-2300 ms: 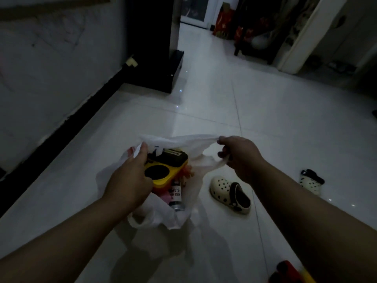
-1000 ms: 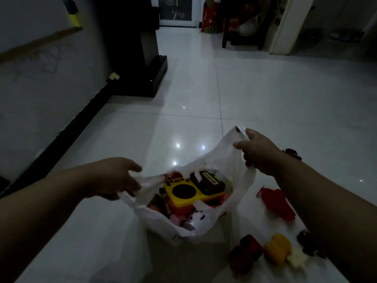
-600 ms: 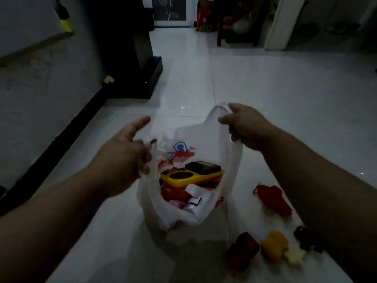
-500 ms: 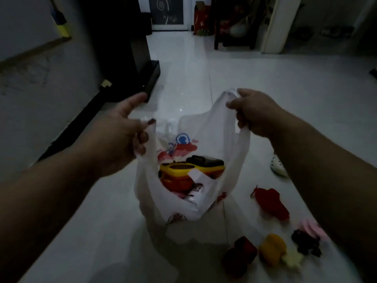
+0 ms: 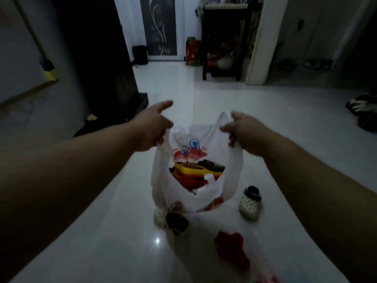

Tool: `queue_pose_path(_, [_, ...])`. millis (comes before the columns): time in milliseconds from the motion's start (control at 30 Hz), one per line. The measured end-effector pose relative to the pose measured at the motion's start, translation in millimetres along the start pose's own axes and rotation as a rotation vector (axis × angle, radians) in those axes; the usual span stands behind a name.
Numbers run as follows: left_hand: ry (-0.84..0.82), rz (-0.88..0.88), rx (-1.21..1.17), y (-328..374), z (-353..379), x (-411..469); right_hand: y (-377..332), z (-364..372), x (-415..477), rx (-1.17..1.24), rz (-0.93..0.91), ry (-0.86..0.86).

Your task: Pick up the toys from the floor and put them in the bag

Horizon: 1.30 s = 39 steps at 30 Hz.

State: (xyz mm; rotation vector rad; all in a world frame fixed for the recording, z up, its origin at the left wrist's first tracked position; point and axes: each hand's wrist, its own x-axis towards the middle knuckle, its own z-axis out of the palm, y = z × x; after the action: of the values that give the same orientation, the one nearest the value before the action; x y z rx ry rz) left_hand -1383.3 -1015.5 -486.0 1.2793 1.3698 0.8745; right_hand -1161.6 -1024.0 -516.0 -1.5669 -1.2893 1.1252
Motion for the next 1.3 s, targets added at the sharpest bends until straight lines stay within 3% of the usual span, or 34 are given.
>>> queue_pose_path(133, [0.053,0.023,0.044,18,35,36,2,-32,17,-0.021,0.045,-0.083])
queue_pose_path(400, [-0.040,0.042,0.155,-30,96,107,89,-49,55,0.007,0.184,-0.022])
queue_pose_path(600, [-0.169,-0.005,0.217,-106,101,135,146,-30,77,0.029,0.293,0.150])
queue_pose_path(700, [-0.203,-0.012,0.338,-118,96,137,159,-25,83,0.079,0.308,0.274])
queue_pose_path(867, [-0.346,-0.169,0.414,-130,91,139,161,-21,71,0.045,0.319,0.393])
queue_pose_path(933, [-0.337,-0.126,0.440,-136,93,144,164,-19,61,-0.007,0.338,0.409])
queue_pose_path(1067, [-0.422,0.122,0.522,-156,102,155,176,-12,33,-0.073,0.361,0.400])
queue_pose_path(1167, [-0.551,0.169,0.410,-158,105,156,203,4,8,-0.030,0.379,0.635])
queue_pose_path(1233, [-0.592,0.165,0.340,-155,102,154,238,20,-10,-0.166,0.471,0.814])
queue_pose_path(1300, [-0.641,0.162,0.325,-153,96,154,274,45,-27,-0.353,0.648,0.665])
